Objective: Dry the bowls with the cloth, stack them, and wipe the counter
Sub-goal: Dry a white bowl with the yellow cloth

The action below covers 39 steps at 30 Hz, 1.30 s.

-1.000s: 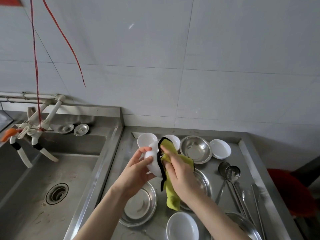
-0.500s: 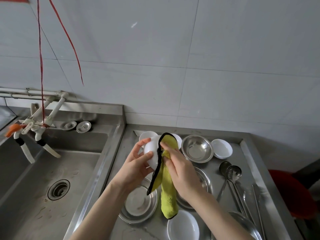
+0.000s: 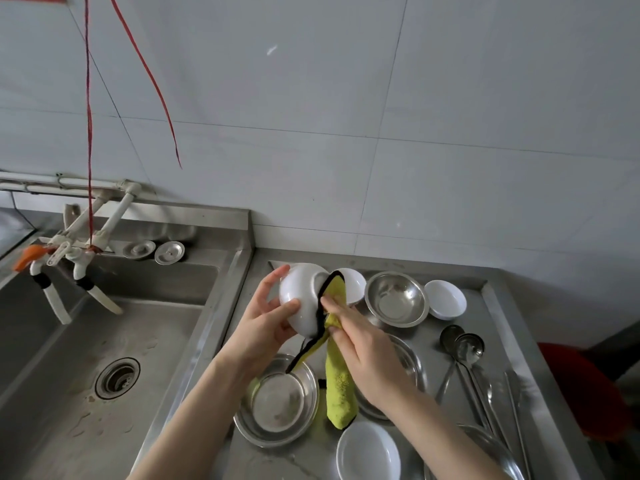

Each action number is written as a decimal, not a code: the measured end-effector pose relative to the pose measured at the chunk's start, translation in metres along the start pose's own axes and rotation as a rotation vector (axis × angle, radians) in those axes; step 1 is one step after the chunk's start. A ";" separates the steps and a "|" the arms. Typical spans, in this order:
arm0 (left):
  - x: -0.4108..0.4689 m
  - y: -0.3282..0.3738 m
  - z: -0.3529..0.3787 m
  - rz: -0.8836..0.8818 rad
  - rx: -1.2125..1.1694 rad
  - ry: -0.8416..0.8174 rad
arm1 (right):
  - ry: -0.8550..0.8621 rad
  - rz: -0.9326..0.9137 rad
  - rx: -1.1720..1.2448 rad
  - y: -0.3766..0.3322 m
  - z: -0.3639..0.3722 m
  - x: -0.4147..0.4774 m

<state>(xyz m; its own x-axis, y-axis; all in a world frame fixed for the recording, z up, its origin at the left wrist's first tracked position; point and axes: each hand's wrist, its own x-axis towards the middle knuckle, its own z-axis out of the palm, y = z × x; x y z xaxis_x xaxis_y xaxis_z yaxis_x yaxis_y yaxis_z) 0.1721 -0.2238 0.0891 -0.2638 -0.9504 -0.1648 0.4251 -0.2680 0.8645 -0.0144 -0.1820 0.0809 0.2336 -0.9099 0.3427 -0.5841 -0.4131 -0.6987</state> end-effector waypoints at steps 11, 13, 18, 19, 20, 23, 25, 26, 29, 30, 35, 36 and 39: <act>0.022 -0.008 -0.008 0.142 0.956 0.077 | 0.155 0.133 -0.072 0.017 -0.022 0.023; 0.027 -0.014 -0.014 0.162 1.139 0.069 | 0.183 0.104 -0.100 0.019 -0.023 0.029; 0.047 -0.037 -0.039 0.127 1.577 -0.018 | 0.197 0.125 -0.159 0.031 -0.020 0.041; 0.051 -0.042 -0.043 0.093 1.633 -0.031 | 0.195 0.132 -0.165 0.035 -0.018 0.043; 0.055 -0.046 -0.048 0.058 1.682 -0.041 | 0.195 0.140 -0.164 0.039 -0.016 0.044; 0.067 -0.061 -0.067 -0.036 1.782 -0.076 | 0.213 0.175 -0.145 0.051 -0.012 0.045; 0.077 -0.070 -0.079 -0.078 1.841 -0.115 | 0.219 0.198 -0.157 0.061 -0.009 0.048; 0.084 -0.074 -0.084 -0.091 1.869 -0.135 | 0.220 0.211 -0.162 0.066 -0.008 0.049; 0.101 -0.088 -0.097 -0.120 1.931 -0.206 | 0.223 0.223 -0.182 0.077 -0.003 0.053; 0.106 -0.092 -0.101 -0.130 1.948 -0.233 | 0.223 0.228 -0.183 0.079 -0.003 0.054; 0.128 -0.112 -0.118 -0.177 1.991 -0.316 | 0.227 0.256 -0.190 0.084 0.001 0.062; 0.131 -0.115 -0.121 -0.186 1.995 -0.331 | 0.219 0.266 -0.194 0.085 0.003 0.063; 0.137 -0.122 -0.129 -0.190 1.979 -0.349 | 0.189 0.297 -0.196 0.085 0.008 0.064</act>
<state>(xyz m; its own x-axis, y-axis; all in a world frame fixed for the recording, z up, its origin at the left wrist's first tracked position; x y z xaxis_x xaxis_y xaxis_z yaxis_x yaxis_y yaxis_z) 0.1957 -0.3418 -0.1002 -0.4086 -0.8061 -0.4281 -0.9097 0.3979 0.1191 -0.0430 -0.2760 0.0389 -0.1040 -0.9584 0.2659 -0.7461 -0.1016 -0.6580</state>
